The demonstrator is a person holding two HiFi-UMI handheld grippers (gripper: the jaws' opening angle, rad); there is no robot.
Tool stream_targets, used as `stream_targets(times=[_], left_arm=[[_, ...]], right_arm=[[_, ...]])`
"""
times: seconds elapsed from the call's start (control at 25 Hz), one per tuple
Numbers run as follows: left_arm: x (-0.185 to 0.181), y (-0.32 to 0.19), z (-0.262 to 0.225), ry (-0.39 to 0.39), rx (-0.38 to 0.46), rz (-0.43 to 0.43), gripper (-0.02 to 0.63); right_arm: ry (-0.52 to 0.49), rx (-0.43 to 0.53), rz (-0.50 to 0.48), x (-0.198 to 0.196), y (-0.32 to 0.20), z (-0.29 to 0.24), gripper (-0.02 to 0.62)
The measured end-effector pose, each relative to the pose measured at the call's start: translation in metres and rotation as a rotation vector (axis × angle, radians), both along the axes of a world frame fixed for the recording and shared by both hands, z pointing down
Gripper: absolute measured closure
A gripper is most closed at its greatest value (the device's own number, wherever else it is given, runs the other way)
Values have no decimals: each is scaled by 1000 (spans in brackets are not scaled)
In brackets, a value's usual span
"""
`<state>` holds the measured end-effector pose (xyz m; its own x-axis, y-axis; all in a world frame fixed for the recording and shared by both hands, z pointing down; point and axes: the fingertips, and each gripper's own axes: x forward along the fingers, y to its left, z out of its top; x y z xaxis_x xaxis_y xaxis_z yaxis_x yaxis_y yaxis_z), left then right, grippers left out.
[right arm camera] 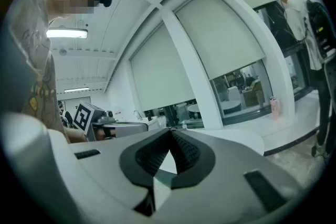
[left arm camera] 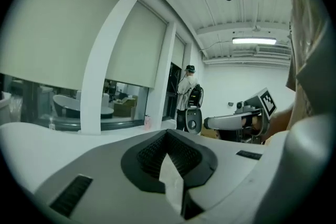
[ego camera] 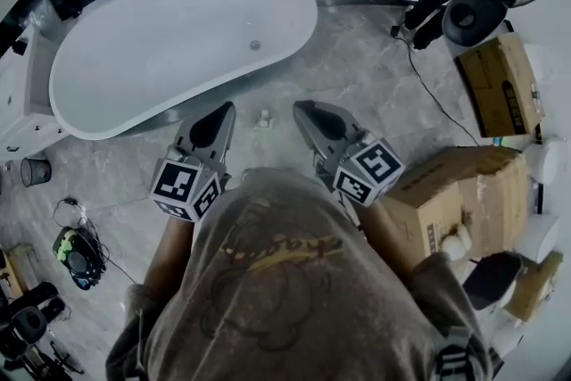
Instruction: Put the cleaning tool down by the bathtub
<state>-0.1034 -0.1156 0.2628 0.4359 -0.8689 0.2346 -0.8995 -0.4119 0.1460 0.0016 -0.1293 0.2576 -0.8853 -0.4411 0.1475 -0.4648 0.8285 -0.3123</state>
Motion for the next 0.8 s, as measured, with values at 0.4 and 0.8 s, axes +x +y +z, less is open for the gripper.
stream_targets(times=[0.4,0.8], left_arm=[[0,2,-5,-35,30,6,604],[11,-1,-10,43,8,32,603]], right_arm=[[-32,36,-82,0,12,-10,604],[-13,87,-41,-7,8,-14,604]])
